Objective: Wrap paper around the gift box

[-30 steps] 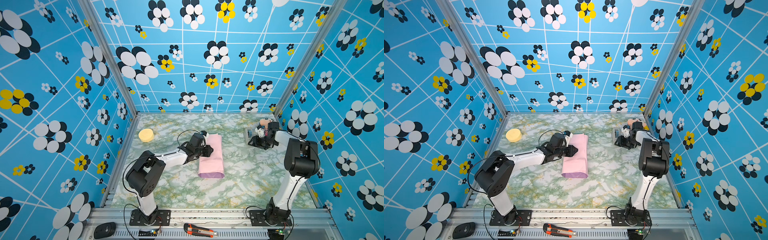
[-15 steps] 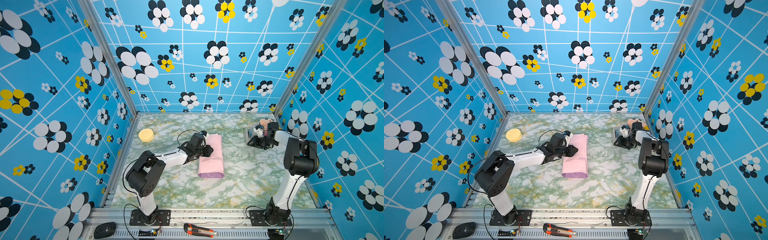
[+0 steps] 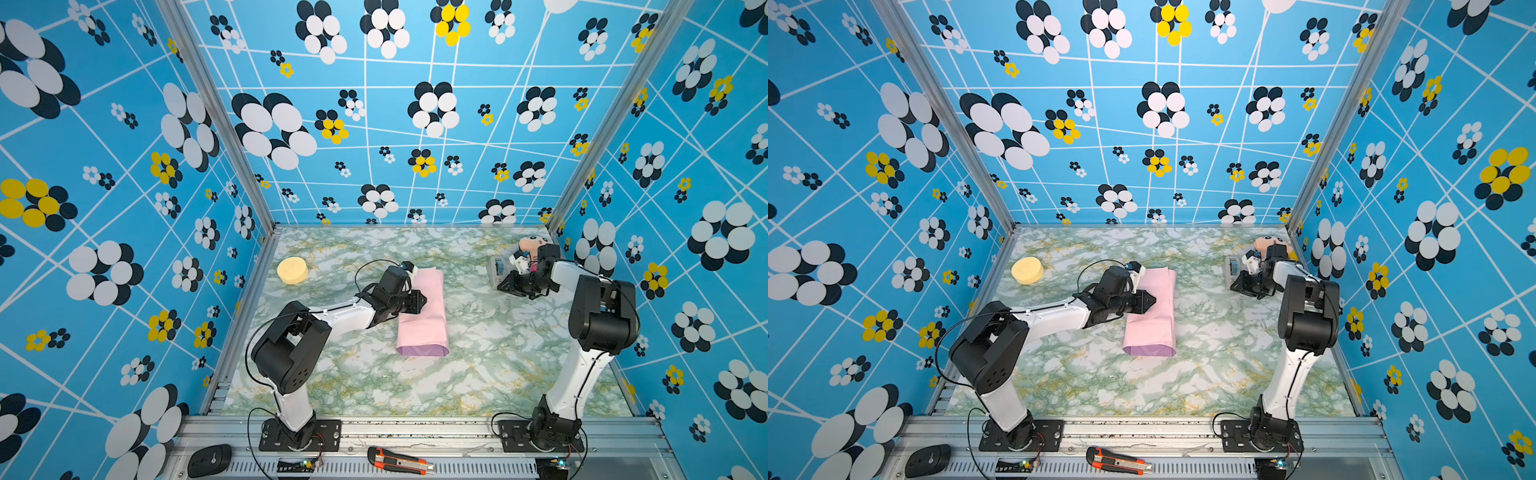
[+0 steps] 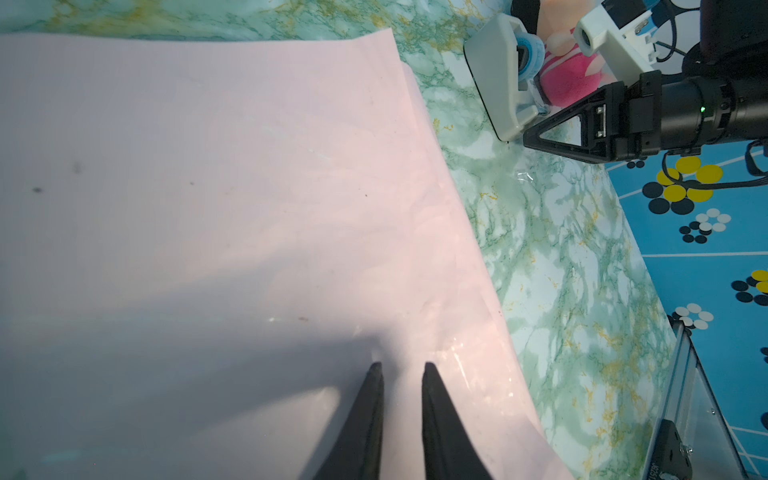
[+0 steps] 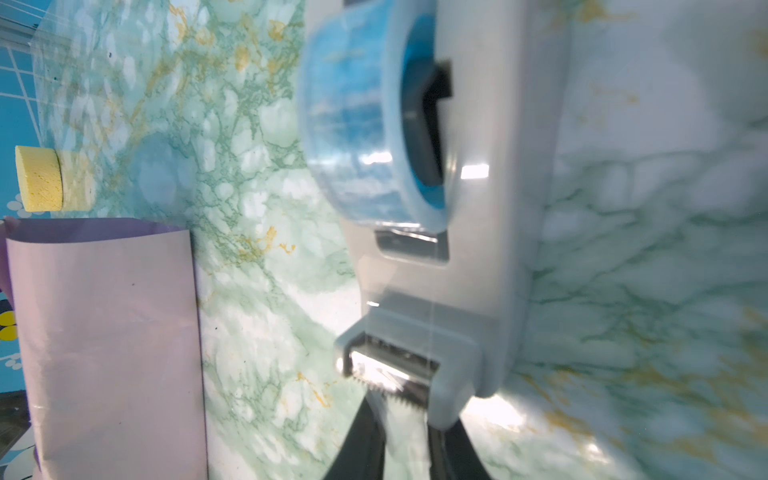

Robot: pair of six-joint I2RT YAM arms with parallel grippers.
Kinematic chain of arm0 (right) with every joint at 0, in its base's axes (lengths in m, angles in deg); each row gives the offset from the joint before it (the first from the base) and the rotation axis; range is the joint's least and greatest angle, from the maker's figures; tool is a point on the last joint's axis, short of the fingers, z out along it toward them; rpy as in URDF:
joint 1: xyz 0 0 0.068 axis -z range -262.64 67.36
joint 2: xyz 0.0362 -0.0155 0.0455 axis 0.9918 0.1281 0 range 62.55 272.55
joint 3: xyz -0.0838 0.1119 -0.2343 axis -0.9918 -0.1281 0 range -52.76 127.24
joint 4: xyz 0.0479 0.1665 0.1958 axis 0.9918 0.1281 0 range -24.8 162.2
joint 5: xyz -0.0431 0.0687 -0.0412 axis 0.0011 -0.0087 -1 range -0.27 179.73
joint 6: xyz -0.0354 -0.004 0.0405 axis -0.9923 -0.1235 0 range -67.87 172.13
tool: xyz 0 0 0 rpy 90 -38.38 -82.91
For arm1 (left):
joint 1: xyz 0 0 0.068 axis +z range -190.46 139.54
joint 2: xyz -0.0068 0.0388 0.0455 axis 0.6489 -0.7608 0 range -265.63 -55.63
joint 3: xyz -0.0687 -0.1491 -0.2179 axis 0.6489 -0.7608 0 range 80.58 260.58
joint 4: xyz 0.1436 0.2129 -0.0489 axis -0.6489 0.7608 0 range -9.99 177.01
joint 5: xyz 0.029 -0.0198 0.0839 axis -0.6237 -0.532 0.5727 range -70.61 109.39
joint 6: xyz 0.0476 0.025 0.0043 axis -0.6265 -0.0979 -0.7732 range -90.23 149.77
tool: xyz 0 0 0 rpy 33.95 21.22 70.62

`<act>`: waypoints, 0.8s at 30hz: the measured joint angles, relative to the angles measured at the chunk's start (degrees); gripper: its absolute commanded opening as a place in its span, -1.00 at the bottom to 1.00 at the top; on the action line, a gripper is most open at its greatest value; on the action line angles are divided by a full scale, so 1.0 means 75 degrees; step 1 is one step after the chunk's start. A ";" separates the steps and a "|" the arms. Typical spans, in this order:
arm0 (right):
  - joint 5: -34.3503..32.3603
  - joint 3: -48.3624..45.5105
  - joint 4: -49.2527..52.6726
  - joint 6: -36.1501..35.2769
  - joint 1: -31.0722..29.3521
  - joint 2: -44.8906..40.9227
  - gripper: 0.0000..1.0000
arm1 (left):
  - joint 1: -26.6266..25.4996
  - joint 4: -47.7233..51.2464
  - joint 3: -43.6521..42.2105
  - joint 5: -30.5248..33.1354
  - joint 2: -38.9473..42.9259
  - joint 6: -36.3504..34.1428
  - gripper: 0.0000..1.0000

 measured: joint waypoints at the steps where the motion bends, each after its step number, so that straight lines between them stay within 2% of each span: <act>1: 0.0020 -0.0012 -0.0017 0.0050 0.0026 0.0000 -0.69 | 0.0000 0.0000 0.0000 0.0003 0.0000 0.0000 -0.58; 6: 0.0216 -0.0175 -0.0271 0.0358 0.0169 0.0000 -0.89 | -0.0003 0.0000 0.0000 0.0015 0.0000 0.0000 -0.58; 13: 0.0504 -0.0309 -0.0350 0.0909 0.0318 -0.0122 -1.00 | -0.0003 0.0000 0.0000 0.0015 0.0000 0.0000 -0.58; 24: 0.0326 -0.0956 -0.0283 0.1358 0.0321 -0.1061 -1.00 | -0.0003 0.0000 0.0000 0.0015 0.0000 0.0000 -0.58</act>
